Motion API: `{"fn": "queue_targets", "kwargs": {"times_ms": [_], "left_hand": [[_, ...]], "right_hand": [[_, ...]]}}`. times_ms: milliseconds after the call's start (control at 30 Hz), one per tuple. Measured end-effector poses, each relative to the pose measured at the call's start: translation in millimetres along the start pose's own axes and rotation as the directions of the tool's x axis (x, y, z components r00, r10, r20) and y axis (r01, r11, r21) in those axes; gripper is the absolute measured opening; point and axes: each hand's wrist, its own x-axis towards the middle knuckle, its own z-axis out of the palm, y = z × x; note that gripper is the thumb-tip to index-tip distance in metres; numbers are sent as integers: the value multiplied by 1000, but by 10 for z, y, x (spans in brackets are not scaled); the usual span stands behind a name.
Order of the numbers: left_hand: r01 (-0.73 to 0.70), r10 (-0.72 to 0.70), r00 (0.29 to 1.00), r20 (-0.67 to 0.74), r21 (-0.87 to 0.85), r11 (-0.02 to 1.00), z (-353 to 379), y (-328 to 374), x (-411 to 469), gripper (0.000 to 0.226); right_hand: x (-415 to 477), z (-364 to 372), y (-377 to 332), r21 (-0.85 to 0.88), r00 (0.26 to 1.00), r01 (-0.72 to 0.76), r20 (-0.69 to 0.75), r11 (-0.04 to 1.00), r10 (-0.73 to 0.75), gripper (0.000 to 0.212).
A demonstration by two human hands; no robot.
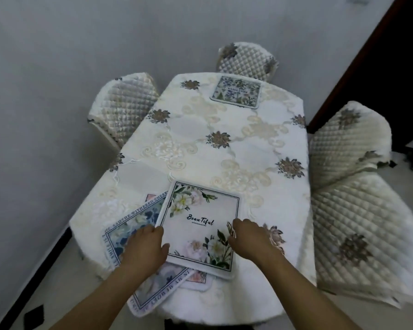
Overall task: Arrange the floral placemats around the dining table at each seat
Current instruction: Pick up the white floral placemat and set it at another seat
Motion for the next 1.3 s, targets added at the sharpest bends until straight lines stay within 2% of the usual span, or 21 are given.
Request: {"fn": "queue_targets", "kwargs": {"times_ms": [133, 267, 367, 467, 600, 700, 833, 967, 1100, 1300], "left_hand": [[-1, 1, 996, 85, -7, 1000, 194, -70, 259, 39], [27, -21, 989, 144, -37, 999, 375, -119, 407, 44], [103, -82, 980, 180, -111, 988, 448, -140, 451, 53], [196, -150, 964, 219, -207, 958, 504, -160, 447, 59], [302, -240, 941, 237, -278, 912, 586, -173, 423, 63], [357, -295, 930, 220, -353, 865, 601, -190, 425, 58], [369, -326, 929, 175, -461, 807, 580, -239, 415, 30], [324, -297, 946, 131, -450, 832, 522, -257, 355, 11], [226, -233, 972, 37, -432, 873, 436, -224, 297, 8], [14, -77, 988, -132, -424, 906, 151, 118, 315, 9]], "right_hand": [[147, 243, -28, 121, 991, -130, 45, 984, 125, 26], [223, 495, -15, 286, 957, -285, 139, 915, 255, 34], [194, 671, -17, 422, 898, -439, 242, 793, 368, 31], [138, 795, -21, 504, 836, -545, 263, 670, 482, 45], [127, 880, -35, 607, 782, -590, 266, 532, 564, 51], [126, 914, -49, 639, 762, -606, 296, 474, 576, 43], [75, 941, -10, 647, 761, -608, 310, 460, 570, 24], [-19, 907, 9, 657, 788, -562, 240, 502, 566, 18], [-104, 742, 49, 656, 793, -504, 93, 562, 602, 18], [-376, 428, 229, 678, 742, -426, -118, 600, 660, 19]]}}
